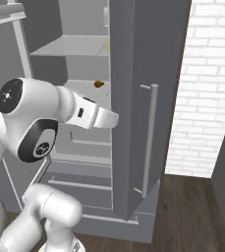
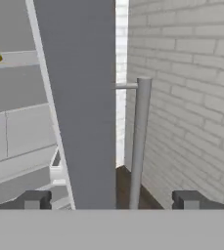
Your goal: Grab a lemon wedge from the fridge and one ice cube from the ice bowl, and put them in the glass of lemonade.
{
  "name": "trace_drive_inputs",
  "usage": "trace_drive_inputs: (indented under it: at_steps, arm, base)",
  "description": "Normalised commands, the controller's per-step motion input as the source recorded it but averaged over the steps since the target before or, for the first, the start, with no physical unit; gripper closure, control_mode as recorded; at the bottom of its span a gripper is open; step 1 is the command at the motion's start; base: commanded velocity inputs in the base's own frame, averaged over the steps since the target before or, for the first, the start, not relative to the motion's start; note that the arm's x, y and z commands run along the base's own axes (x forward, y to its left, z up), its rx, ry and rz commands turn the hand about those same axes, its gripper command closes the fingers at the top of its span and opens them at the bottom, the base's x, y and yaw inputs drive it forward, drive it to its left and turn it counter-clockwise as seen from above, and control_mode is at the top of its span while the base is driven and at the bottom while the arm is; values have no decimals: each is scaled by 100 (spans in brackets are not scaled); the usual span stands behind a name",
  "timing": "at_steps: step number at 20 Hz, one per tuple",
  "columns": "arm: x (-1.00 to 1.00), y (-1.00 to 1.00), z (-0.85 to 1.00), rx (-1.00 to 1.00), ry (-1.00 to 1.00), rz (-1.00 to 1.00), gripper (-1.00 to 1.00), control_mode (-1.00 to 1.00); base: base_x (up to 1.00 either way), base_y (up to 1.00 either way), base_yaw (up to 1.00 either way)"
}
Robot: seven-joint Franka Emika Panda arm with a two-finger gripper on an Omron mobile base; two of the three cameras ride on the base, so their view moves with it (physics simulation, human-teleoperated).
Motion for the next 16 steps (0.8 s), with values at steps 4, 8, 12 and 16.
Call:
trace_drive_inputs:
  at_steps: [4,8,12,16]
  arm:
    - [29,100,1,-5,8,-28,-100,-100]
    - [90,73,0,-2,6,-18,-100,-100]
    - [100,8,-2,0,11,-5,-100,-100]
    - [99,-2,-10,0,5,0,-100,-100]
  base:
    - [0,0,0]
    - [0,0,0]
    - [0,0,0]
    - [0,0,0]
